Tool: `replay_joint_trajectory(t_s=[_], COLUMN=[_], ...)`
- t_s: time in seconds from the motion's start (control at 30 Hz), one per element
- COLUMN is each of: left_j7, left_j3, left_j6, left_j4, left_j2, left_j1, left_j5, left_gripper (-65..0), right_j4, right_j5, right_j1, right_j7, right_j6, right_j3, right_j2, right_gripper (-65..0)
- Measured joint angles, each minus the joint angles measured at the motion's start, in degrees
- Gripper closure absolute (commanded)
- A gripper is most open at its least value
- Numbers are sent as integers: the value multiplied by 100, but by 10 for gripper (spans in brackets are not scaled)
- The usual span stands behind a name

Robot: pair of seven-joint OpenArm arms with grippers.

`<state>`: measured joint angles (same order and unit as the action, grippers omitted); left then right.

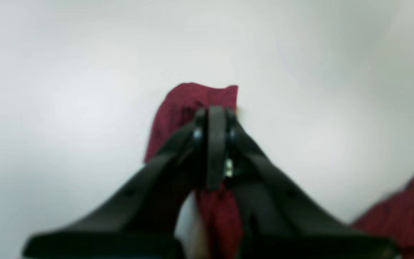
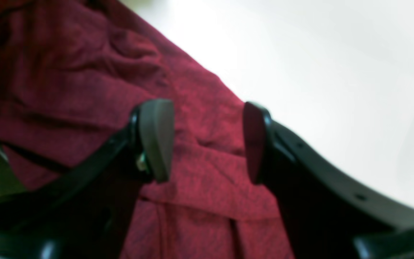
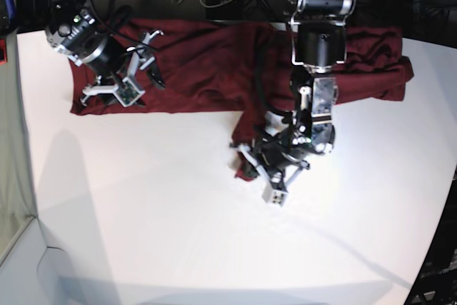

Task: Layout the t-shirt on the table in an organized manner, then fold the t-shirt properly

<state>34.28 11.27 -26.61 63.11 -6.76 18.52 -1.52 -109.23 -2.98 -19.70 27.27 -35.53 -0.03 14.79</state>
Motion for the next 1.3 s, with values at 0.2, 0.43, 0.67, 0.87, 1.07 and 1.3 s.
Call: replay_joint_trajectory(t_s=[0.2,0.43,0.67,0.87,1.07,1.3], left_j7=[2,678,1486,1958,1882,1858], left_j3=[553,1036,1888,2922,3818,3985], left_j6=[-17,-48,-20,-59,-55,-55], left_j4=[1292,2903,4175,4487,4465,4461], left_j2=[-7,-7,468,907,1152,1115], left_j1=[-503,-1172,-2031,-2577,-3126,-3574], left_j5=[-17,-264,-1637,-2817,-3401,-3451], left_gripper=[0,0,0,0,0,0], right_j4=[2,2,2,2,2,2], right_j5=[-2,-2,-7,-42,-28,-37], right_j1=[2,22,35,111,131,136], right_j7=[0,-2,-2,-22,-7,-4], right_j6=[0,0,-2,-2,-2,0], right_j3=[-2,-2,-2,-35,-44,-79], right_j2=[-2,-22,-17,-33,-177,-190], right_gripper=[-318,-318,-318,-318,-318,-318])
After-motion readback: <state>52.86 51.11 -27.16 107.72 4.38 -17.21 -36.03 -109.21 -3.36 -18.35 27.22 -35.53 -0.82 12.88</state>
